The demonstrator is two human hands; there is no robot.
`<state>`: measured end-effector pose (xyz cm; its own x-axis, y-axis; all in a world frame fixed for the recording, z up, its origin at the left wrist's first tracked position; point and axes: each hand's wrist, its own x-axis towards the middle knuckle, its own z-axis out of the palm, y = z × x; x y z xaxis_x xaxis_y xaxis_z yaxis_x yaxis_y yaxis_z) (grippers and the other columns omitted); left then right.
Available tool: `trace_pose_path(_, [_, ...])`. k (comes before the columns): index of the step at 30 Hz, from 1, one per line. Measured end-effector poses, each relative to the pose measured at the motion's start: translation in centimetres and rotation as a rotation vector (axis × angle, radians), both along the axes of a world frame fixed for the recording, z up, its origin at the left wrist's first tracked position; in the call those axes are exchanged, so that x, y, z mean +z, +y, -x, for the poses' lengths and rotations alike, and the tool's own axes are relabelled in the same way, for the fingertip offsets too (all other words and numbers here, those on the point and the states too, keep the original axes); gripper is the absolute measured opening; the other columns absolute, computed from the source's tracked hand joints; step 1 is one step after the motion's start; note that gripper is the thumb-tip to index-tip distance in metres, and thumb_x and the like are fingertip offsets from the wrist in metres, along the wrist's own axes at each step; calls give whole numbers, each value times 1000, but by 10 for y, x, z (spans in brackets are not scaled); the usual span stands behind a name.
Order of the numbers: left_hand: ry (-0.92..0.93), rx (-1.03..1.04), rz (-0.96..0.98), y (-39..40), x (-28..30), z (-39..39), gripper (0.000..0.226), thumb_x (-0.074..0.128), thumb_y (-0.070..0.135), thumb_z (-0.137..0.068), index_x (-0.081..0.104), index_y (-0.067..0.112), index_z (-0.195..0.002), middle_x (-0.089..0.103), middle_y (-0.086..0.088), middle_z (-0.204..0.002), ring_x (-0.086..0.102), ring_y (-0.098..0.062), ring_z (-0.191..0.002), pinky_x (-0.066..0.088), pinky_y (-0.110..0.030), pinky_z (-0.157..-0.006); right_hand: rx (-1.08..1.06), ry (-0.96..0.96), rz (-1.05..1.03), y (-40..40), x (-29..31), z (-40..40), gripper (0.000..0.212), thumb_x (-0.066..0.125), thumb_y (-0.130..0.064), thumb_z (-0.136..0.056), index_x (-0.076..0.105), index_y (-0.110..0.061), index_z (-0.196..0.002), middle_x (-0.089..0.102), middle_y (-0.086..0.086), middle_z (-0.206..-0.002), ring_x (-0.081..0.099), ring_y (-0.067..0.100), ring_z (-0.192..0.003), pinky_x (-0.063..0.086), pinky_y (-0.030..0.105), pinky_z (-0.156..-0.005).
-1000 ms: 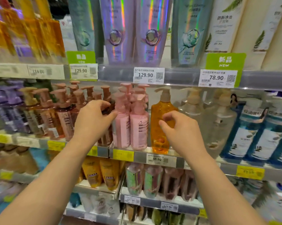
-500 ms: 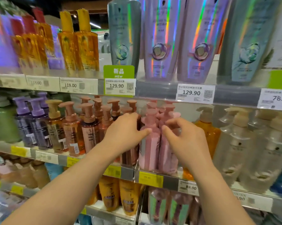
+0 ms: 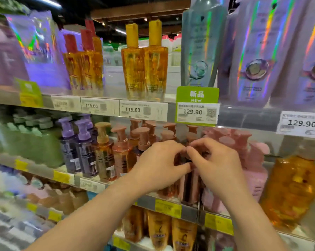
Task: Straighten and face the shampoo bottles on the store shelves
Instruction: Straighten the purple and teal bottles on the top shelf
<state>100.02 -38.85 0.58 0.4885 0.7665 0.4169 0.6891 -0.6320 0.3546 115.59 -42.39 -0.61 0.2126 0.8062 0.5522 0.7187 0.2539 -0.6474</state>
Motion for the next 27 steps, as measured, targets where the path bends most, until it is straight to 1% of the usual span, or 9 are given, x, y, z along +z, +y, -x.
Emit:
trace_pose_path(3, [-40, -24, -12, 3, 6, 11, 40, 57, 52, -78, 67, 35, -113, 63, 15, -96, 59, -6, -90, 53, -34, -79, -22, -1, -8, 0, 5, 12, 10, 66, -40, -88, 73, -35, -92, 73, -17, -88, 66, 11, -85, 53, 35, -76])
trace_pose_path(6, [-43, -90, -34, 4, 14, 19, 33, 61, 44, -80, 68, 34, -111, 58, 18, -89, 58, -6, -85, 52, -31, -74, -71, 23, -45, -8, 11, 21, 9, 66, -39, -88, 74, -35, -91, 72, -19, -87, 65, 4, -85, 53, 32, -76])
trace_pose_path(10, [-77, -186, -56, 2, 27, 21, 33, 57, 44, -76, 70, 33, -104, 64, 15, -90, 57, -3, -84, 51, -32, -76, -110, 62, -83, -20, 20, 28, 5, 67, -37, -88, 72, -37, -89, 70, -24, -83, 65, -5, -82, 56, 28, -76])
trace_pose_path(15, [-105, -305, -106, -4, 48, 25, 36, 55, 46, -73, 70, 33, -102, 68, 14, -96, 60, -3, -90, 50, -29, -80, -150, 129, -129, -39, 43, 37, 5, 71, -31, -87, 75, -29, -86, 73, -17, -75, 68, 3, -75, 59, 41, -74])
trace_pose_path(20, [-155, -397, -137, -5, 72, 26, 36, 49, 47, -66, 71, 30, -89, 68, 13, -86, 60, -3, -83, 47, -26, -74, -173, 191, -146, -56, 64, 49, 22, 67, -50, -77, 73, -30, -83, 73, -13, -70, 67, 6, -63, 59, 45, -70])
trace_pose_path(22, [-185, -414, -144, -6, 79, 22, 32, 49, 51, -66, 69, 32, -83, 64, 15, -75, 57, 2, -74, 43, -24, -67, -179, 197, -154, -64, 72, 49, 17, 70, -44, -80, 73, -28, -81, 73, -7, -67, 68, 8, -60, 60, 41, -66])
trace_pose_path(24, [-213, -439, -134, -8, 84, 18, 18, 61, 45, -74, 70, 32, -84, 60, 20, -66, 54, 8, -64, 38, -19, -61, -170, 229, -164, -72, 80, 44, 10, 74, -29, -86, 72, -25, -77, 72, -4, -65, 65, 7, -53, 56, 31, -56])
trace_pose_path(26, [-238, -465, -112, -11, 89, 15, 10, 70, 38, -79, 71, 32, -87, 58, 27, -59, 51, 14, -58, 34, -12, -58, -177, 229, -171, -77, 87, 36, 15, 72, -22, -88, 71, -26, -74, 70, -8, -64, 62, 4, -51, 50, 25, -51])
trace_pose_path(27, [-250, -475, -101, -12, 92, 13, 10, 72, 39, -80, 71, 32, -87, 59, 29, -61, 51, 16, -57, 33, -8, -57, -193, 207, -173, -79, 91, 30, 17, 72, -22, -88, 71, -27, -72, 70, -11, -65, 61, 0, -53, 48, 21, -54])
